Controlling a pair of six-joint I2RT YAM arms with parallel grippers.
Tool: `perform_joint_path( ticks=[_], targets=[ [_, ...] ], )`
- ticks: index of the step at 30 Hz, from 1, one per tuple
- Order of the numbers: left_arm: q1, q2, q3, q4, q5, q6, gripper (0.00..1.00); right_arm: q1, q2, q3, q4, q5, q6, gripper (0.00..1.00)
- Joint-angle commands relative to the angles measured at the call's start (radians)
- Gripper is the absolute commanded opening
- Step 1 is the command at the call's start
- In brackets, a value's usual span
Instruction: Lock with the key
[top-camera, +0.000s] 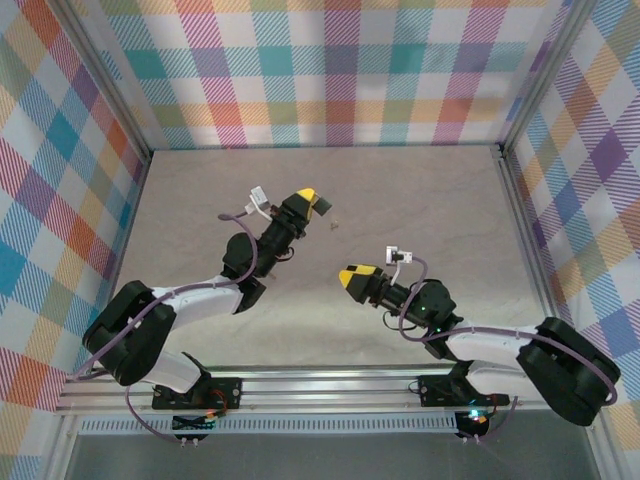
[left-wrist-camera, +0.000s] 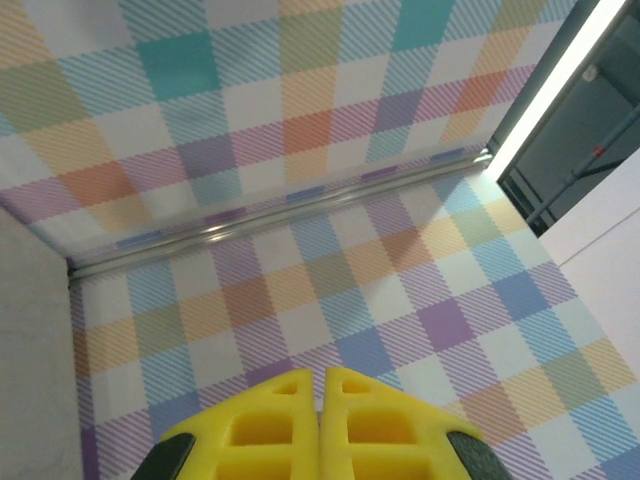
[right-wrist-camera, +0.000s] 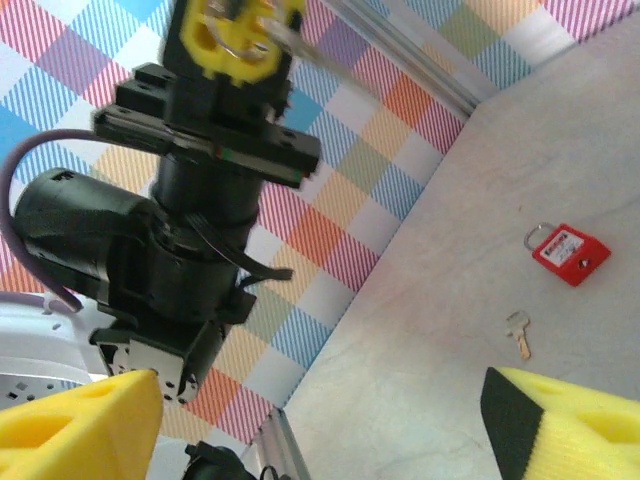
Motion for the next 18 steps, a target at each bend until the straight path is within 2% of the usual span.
perform_joint_path(
  ticks=[1,2,6,7,11,14,18],
  targets=[
    [-0.013,0.037,-0.013,0.08,0.03,-0.034,0.0,-0.017,-0.106,0.042,-0.177,0.002,-0.039,0.89],
    [-0.01,0.052,-0.007,0.081,0.065,-0.036,0.0,-0.032,-0.155,0.062,-0.276,-0.018,-0.046,0.91],
    [0.009,0.105,0.01,0.058,0.218,-0.04,0.0,-0.088,-0.35,0.263,-0.906,-0.109,-0.222,0.96],
    [0.018,0.112,0.007,0.048,0.244,-0.039,0.0,-0.102,-0.384,0.297,-0.995,-0.129,-0.264,0.96],
    [0.053,0.117,0.002,0.015,0.331,-0.022,0.0,-0.17,-0.453,0.361,-1.134,-0.246,-0.326,0.96],
    [0.06,0.1,0.028,-0.047,0.406,0.019,0.0,-0.24,-0.401,0.426,-1.228,-0.343,-0.336,0.94],
    [0.062,0.039,0.047,-0.169,0.465,0.115,0.0,-0.338,-0.282,0.455,-1.176,-0.557,-0.279,0.85]
  ],
)
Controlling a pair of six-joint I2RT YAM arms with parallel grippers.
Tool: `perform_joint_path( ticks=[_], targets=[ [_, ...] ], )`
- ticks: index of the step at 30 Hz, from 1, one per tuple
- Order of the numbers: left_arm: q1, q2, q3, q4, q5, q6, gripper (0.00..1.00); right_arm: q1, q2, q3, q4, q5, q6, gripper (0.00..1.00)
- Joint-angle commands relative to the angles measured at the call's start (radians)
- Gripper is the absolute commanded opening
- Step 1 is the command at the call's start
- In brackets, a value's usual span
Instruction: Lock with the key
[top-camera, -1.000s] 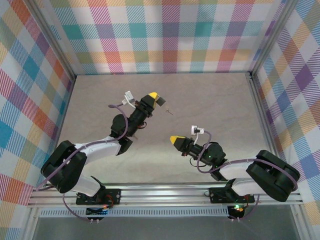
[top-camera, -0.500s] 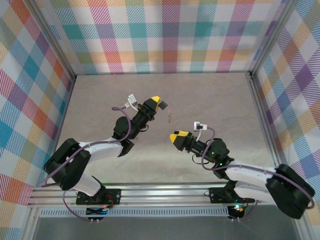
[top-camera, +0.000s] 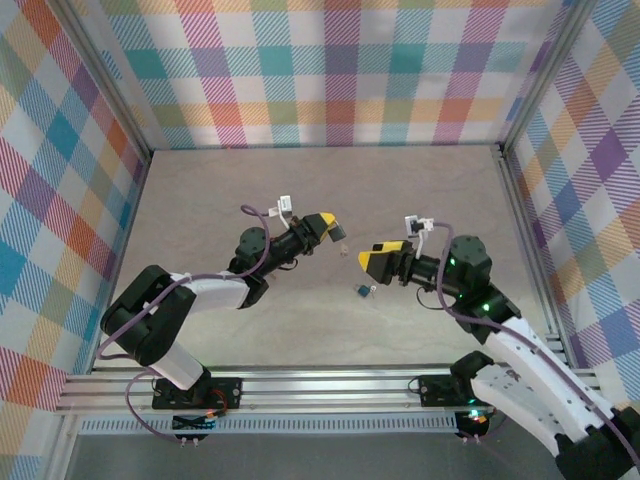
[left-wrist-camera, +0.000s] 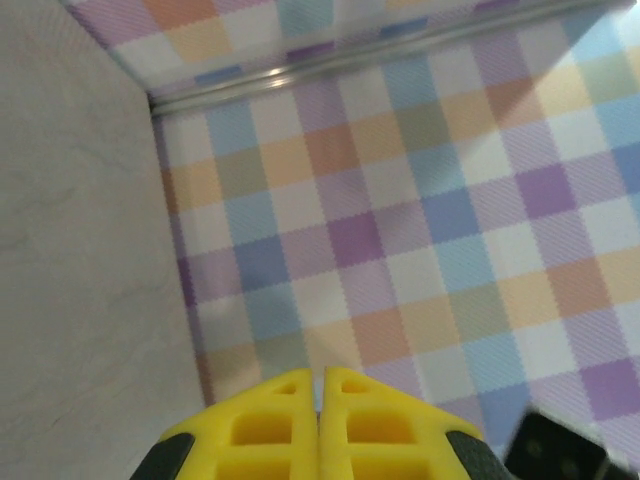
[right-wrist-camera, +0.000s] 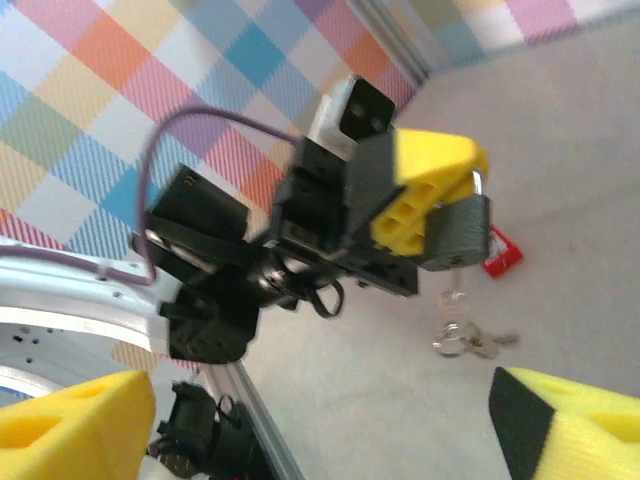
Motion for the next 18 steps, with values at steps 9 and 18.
perform_joint_path(
  ticks=[9,18],
  targets=[
    [0.011,-0.088,0.054,-0.11,0.202,0.181,0.0,-0.044,0.165,-0.002,0.102,-0.305,0.032,0.78],
    [0.013,0.003,0.069,0.048,0.238,0.101,0.0,-0.043,0.276,-0.053,0.32,-0.359,0.114,0.73]
  ],
)
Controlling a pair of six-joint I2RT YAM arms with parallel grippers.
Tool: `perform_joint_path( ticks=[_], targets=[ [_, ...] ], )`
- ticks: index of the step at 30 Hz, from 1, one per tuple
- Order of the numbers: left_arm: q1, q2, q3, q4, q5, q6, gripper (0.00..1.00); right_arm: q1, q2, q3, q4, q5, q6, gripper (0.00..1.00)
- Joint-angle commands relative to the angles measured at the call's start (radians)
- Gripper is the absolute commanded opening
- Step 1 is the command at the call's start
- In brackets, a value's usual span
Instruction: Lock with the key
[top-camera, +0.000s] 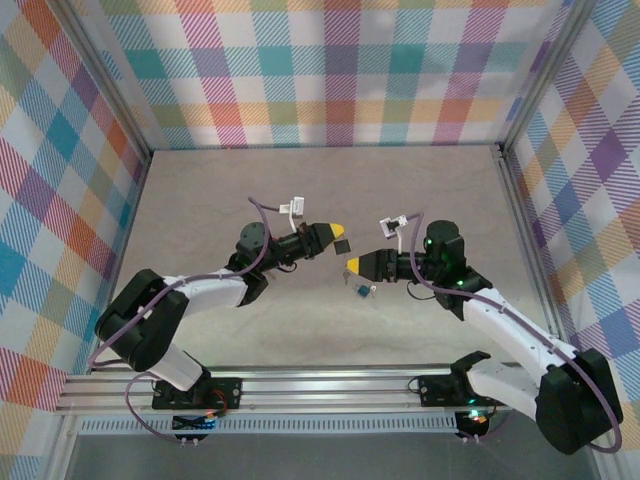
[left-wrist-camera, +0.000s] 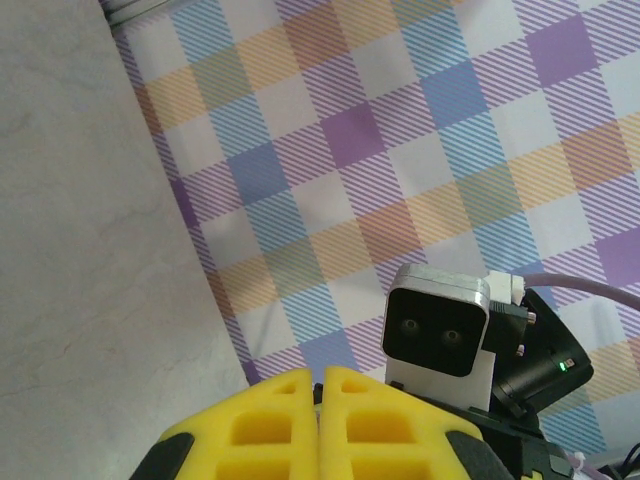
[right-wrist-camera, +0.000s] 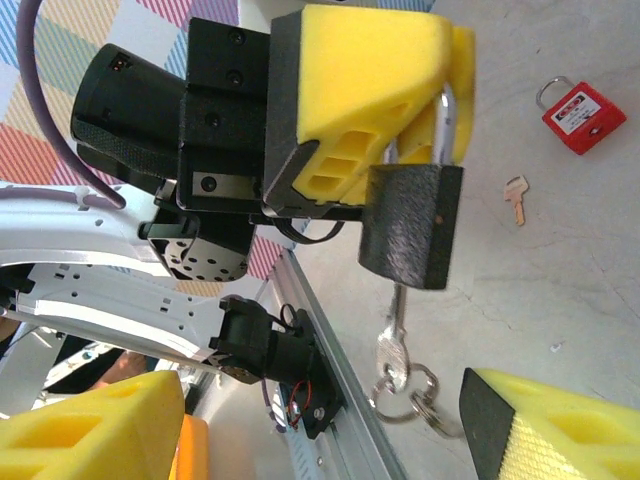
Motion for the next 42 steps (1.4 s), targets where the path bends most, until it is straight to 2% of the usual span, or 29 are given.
perform_joint_path(
  ticks=[1,6,11,19,32,42],
  targets=[
    [0.011,0.024,0.036,0.133,0.031,-0.029,0.0,0.0,0.015,-0.023,0.143,-0.052,0.043,0.72],
    [0.011,0.045,0.04,0.159,0.04,-0.042,0.0,0.001,0.025,-0.027,0.151,-0.042,0.047,0.7],
    [0.011,0.055,0.045,0.16,0.049,-0.042,0.0,0.003,0.041,-0.031,0.188,-0.052,0.074,0.62],
    [0.013,0.058,0.048,0.16,0.054,-0.037,0.0,0.009,0.073,-0.023,0.205,-0.067,0.098,0.6],
    [0.014,0.085,0.063,0.195,0.075,-0.064,0.0,0.027,0.094,-0.021,0.234,-0.075,0.098,0.4],
    [0.014,0.107,0.063,0.243,0.08,-0.092,0.0,0.037,0.128,-0.024,0.273,-0.082,0.115,0.39]
  ],
)
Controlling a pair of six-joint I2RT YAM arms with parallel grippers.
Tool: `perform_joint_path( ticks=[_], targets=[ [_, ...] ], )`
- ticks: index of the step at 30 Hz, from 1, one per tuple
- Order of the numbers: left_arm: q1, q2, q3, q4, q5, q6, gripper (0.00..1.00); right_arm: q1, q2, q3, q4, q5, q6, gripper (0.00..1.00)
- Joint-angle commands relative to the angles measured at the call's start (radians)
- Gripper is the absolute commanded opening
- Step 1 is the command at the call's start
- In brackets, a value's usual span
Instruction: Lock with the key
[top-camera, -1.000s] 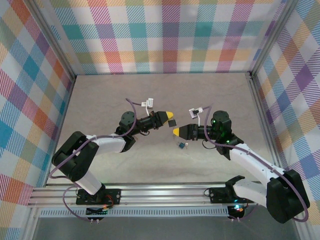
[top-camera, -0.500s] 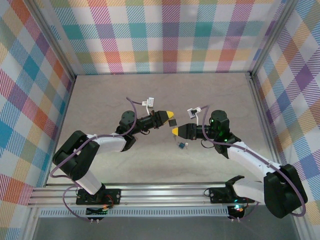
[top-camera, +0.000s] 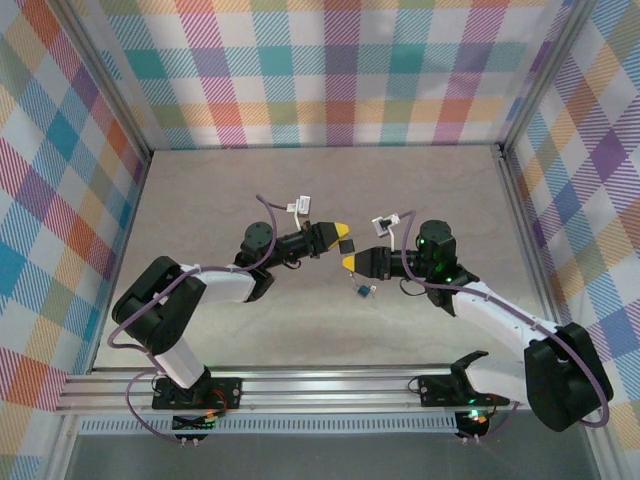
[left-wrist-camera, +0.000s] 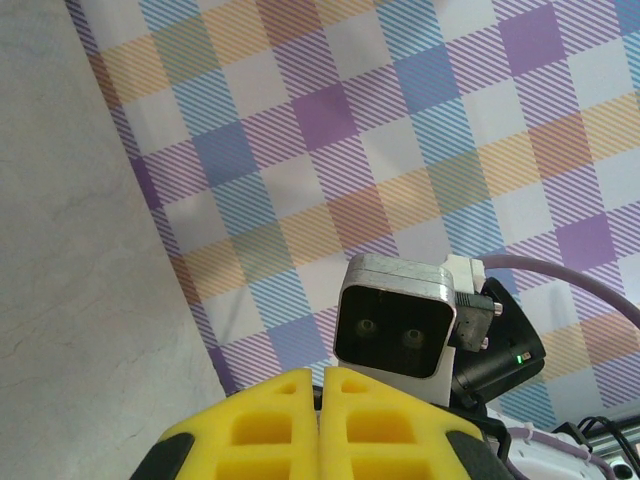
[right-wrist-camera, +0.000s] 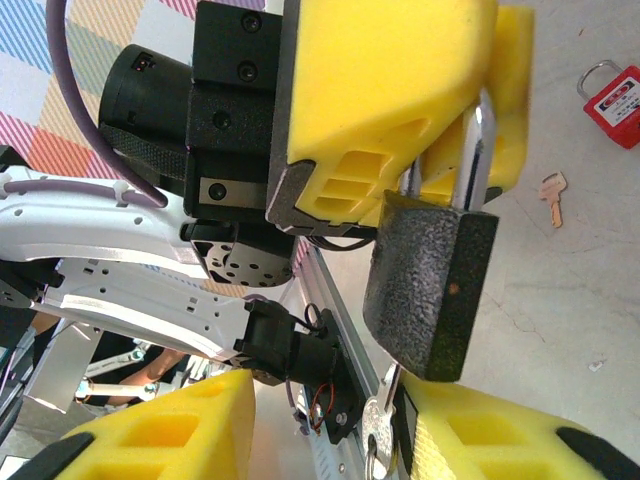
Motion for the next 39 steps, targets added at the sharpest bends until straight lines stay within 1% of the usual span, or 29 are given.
perform_joint_path(
  ticks=[1,6,10,12,15,16,18,22,27,31,33,34,36,39],
  targets=[
    [0.009,0.001,0.034,0.091,0.01,-0.007,0.0,0.012,0.013,-0.003,0.064,-0.037,0.011,0.37],
    [0.009,0.004,0.034,0.095,0.011,-0.007,0.0,0.014,0.013,-0.004,0.065,-0.036,0.02,0.33],
    [0.01,0.005,0.035,0.101,0.013,-0.008,0.0,0.014,0.022,-0.004,0.066,-0.036,0.027,0.26],
    [0.01,0.004,0.036,0.103,0.017,-0.008,0.0,0.014,0.026,-0.006,0.069,-0.037,0.032,0.2],
    [0.012,0.0,0.036,0.104,0.023,0.001,0.0,0.013,0.03,-0.007,0.066,-0.032,0.03,0.02],
    [0.013,-0.002,0.036,0.105,0.026,0.002,0.0,0.014,0.03,-0.008,0.053,-0.017,0.028,0.0],
    [0.018,-0.004,0.034,0.111,0.021,0.003,0.0,0.013,0.029,-0.012,0.042,-0.002,0.023,0.0],
    [0.034,-0.007,0.035,0.116,0.002,0.003,0.0,0.012,0.027,-0.046,0.074,0.025,0.036,0.0],
    [0.043,-0.001,0.069,0.119,-0.029,-0.009,0.0,0.019,0.045,-0.116,0.242,0.012,0.089,0.0],
    [0.045,0.027,0.135,0.119,-0.033,-0.029,0.0,0.046,0.052,-0.157,0.293,0.021,0.082,0.0],
    [0.05,0.042,0.172,0.118,-0.031,-0.039,0.0,0.069,0.052,-0.165,0.29,0.026,0.068,0.0],
    [0.052,0.051,0.194,0.118,-0.022,-0.041,0.0,0.078,0.047,-0.164,0.258,0.042,0.054,0.0],
    [0.058,0.067,0.224,0.113,-0.008,-0.043,0.0,0.081,0.031,-0.178,0.239,0.052,0.035,0.0],
    [0.086,0.091,0.216,0.101,-0.004,-0.036,0.0,0.077,-0.043,-0.199,0.238,0.072,0.038,0.0]
  ],
)
